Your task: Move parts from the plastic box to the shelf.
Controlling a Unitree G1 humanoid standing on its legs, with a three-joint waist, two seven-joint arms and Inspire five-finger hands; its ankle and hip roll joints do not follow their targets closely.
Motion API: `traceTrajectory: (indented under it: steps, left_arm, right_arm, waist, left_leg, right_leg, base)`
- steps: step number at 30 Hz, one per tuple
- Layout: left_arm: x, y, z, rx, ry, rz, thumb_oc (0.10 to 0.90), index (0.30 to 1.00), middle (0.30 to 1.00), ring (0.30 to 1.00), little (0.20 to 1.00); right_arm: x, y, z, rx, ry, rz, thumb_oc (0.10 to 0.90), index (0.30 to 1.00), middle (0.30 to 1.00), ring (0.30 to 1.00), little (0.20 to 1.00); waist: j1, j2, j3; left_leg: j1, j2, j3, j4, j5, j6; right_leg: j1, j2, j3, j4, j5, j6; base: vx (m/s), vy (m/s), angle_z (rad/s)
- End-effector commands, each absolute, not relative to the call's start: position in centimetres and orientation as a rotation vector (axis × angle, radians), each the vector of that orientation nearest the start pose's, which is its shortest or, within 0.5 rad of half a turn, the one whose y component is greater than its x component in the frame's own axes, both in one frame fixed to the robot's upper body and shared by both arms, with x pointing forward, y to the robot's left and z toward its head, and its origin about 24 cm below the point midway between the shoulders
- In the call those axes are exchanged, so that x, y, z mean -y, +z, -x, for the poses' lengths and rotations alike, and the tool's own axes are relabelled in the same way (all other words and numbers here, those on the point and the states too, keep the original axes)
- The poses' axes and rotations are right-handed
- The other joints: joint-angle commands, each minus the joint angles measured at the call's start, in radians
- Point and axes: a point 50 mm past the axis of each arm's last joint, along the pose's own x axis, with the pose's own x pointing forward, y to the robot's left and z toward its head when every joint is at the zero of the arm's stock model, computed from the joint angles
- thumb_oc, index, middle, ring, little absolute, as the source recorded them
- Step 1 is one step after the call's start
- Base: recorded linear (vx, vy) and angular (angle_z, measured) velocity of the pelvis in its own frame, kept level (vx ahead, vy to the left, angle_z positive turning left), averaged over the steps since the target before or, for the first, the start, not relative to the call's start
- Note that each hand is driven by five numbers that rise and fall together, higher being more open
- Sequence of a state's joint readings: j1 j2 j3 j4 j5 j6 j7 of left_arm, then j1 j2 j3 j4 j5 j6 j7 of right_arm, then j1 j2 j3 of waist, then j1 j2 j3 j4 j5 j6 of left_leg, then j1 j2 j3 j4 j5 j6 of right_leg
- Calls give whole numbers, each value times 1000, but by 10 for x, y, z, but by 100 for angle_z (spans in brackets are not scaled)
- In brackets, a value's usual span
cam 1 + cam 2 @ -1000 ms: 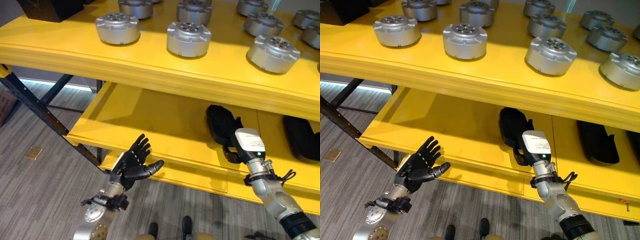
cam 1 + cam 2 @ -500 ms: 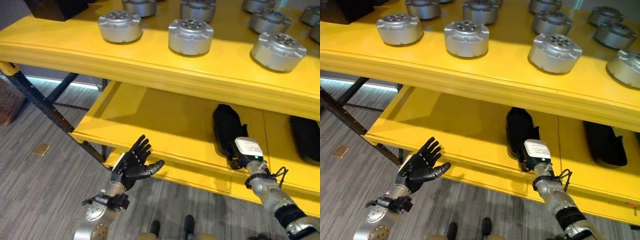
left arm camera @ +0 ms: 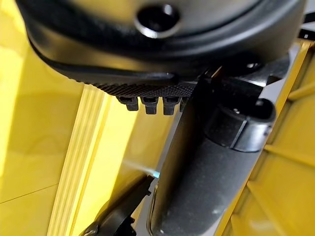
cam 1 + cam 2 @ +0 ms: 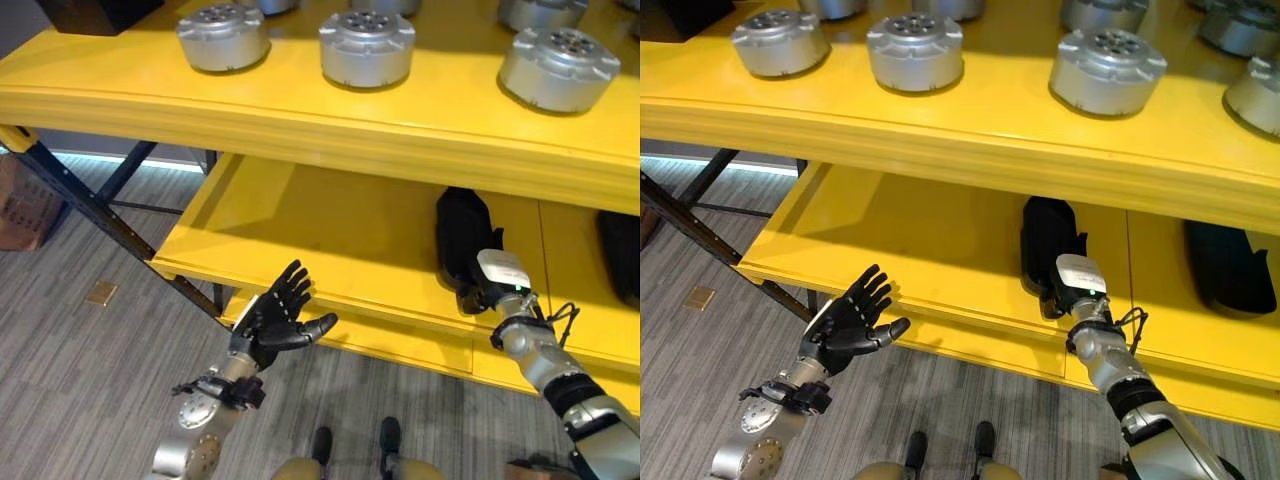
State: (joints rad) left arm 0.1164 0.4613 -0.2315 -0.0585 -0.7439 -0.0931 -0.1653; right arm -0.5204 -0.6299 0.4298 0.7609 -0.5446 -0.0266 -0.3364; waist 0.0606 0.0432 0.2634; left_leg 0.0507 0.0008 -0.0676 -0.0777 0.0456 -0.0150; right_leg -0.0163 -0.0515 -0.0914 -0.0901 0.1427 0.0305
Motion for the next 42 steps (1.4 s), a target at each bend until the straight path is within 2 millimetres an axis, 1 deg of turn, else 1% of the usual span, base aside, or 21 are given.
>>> traceTrajectory:
  steps: [1,5,9,13,15,18,20,23,26,27,29,37,42]
  left_arm:
    - [-165,85,-234,188,-445,337,900,1000,1000,1000,1000]
    - [-164,90,-235,207,-449,330,900,1000,1000,1000,1000]
    - [-162,89,-235,208,-462,313,900,1000,1000,1000,1000]
    - [-162,89,-235,207,-463,312,900,1000,1000,1000,1000]
    - [-163,88,-233,212,-461,318,900,1000,1000,1000,1000]
    - [-162,89,-233,216,-464,319,900,1000,1000,1000,1000]
    - [-161,88,-233,217,-470,327,900,1000,1000,1000,1000]
    - [-159,89,-232,220,-475,331,900,1000,1000,1000,1000]
    - [-159,89,-232,221,-475,331,900,1000,1000,1000,1000]
    - [-159,89,-231,224,-470,339,900,1000,1000,1000,1000]
    - [-159,89,-231,226,-461,336,900,1000,1000,1000,1000]
    - [-157,94,-230,262,-479,330,900,1000,1000,1000,1000]
    - [-156,94,-230,253,-485,332,900,1000,1000,1000,1000]
  right_arm:
    - [281,91,-352,-64,-204,1462,400,300,300,300,300]
    - [288,93,-352,-85,-247,1458,400,300,300,300,300]
    - [298,96,-353,-111,-300,1457,400,300,300,300,300]
    - [300,97,-353,-114,-312,1463,400,300,300,300,300]
    - [312,103,-352,-139,-354,1514,400,300,300,300,300]
    - [316,108,-353,-133,-371,1543,400,300,300,300,300]
    - [323,120,-353,-119,-410,1582,400,300,300,300,300]
    - [327,129,-354,-107,-442,1609,400,300,300,300,300]
    - [328,130,-354,-106,-443,1610,400,300,300,300,300]
    - [332,139,-354,-82,-461,1639,400,300,300,300,300]
    - [334,145,-354,-74,-478,1658,400,300,300,300,300]
    - [341,153,-352,-72,-543,1652,400,300,300,300,300]
    - [345,157,-351,-72,-556,1669,400,300,300,300,300]
  waist:
    - [22,-9,-2]
    - [26,-4,11]
    - [29,4,18]
    - [29,8,20]
    - [25,20,25]
    - [23,26,28]
    - [19,34,34]
    - [16,40,38]
    - [16,40,39]
    - [11,46,42]
    - [8,47,44]
    - [3,47,47]
    - [1,47,45]
  left_leg:
    - [-33,55,70,59,-77,-21]
    - [-44,52,70,60,-75,-19]
    - [-50,53,72,60,-70,-21]
    - [-51,53,73,61,-70,-22]
    - [-51,54,82,61,-66,-26]
    - [-53,54,85,61,-64,-27]
    - [-56,53,88,59,-61,-29]
    - [-57,52,92,56,-59,-30]
    - [-57,52,93,56,-59,-30]
    - [-60,52,96,53,-56,-32]
    - [-62,53,101,51,-54,-34]
    - [-65,54,105,52,-54,-33]
    - [-59,54,107,55,-55,-34]
  right_leg:
    - [22,-56,-58,79,-139,41]
    - [10,-57,-63,86,-140,41]
    - [7,-60,-65,86,-139,39]
    - [6,-61,-66,87,-140,39]
    - [3,-66,-60,84,-137,40]
    - [0,-67,-58,83,-136,40]
    - [-5,-67,-55,82,-135,40]
    - [-9,-67,-54,81,-135,39]
    - [-9,-67,-54,81,-135,39]
    - [-15,-68,-53,80,-135,38]
    - [-17,-68,-53,77,-133,38]
    - [-23,-68,-48,79,-132,37]
    - [-17,-70,-47,81,-133,38]
  base:
    - [-38,9,0]
    - [-58,-28,-5]
    - [-18,-16,-1]
    - [0,0,0]
    - [0,0,0]
    - [-12,7,-9]
    - [-20,21,-7]
    - [-10,16,-9]
    - [-2,3,-1]
    - [-23,30,-1]
    - [-9,26,-3]
    - [0,2,-1]
    - [0,0,0]
